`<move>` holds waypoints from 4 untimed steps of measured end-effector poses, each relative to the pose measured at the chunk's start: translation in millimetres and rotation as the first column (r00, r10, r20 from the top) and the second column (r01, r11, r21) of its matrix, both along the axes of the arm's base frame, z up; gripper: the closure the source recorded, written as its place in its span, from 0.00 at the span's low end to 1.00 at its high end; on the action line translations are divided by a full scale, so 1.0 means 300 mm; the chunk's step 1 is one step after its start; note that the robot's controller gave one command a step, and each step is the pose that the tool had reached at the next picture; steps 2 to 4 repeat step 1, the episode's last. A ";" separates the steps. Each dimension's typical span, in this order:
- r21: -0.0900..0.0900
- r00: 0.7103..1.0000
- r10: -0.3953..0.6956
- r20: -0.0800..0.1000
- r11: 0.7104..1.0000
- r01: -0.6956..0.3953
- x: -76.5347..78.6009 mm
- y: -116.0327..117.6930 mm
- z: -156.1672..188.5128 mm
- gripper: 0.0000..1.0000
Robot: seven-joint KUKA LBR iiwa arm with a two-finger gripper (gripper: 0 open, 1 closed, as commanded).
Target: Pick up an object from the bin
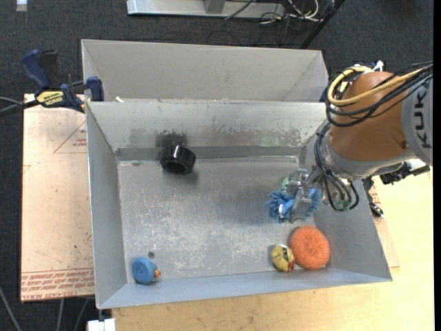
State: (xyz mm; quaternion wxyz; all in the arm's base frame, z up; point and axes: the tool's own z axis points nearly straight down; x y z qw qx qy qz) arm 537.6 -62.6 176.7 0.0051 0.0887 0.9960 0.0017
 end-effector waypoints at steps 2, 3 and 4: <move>0.001 1.000 0.025 -0.007 1.000 -0.025 -0.027 -0.010 0.152 1.00; 0.001 1.000 0.025 -0.007 1.000 -0.025 -0.027 -0.010 0.152 1.00; 0.001 1.000 0.025 -0.007 1.000 -0.025 -0.027 -0.010 0.152 1.00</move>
Offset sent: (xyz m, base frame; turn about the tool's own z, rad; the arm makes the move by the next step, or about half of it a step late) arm -0.0036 0.0018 0.1611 -0.0020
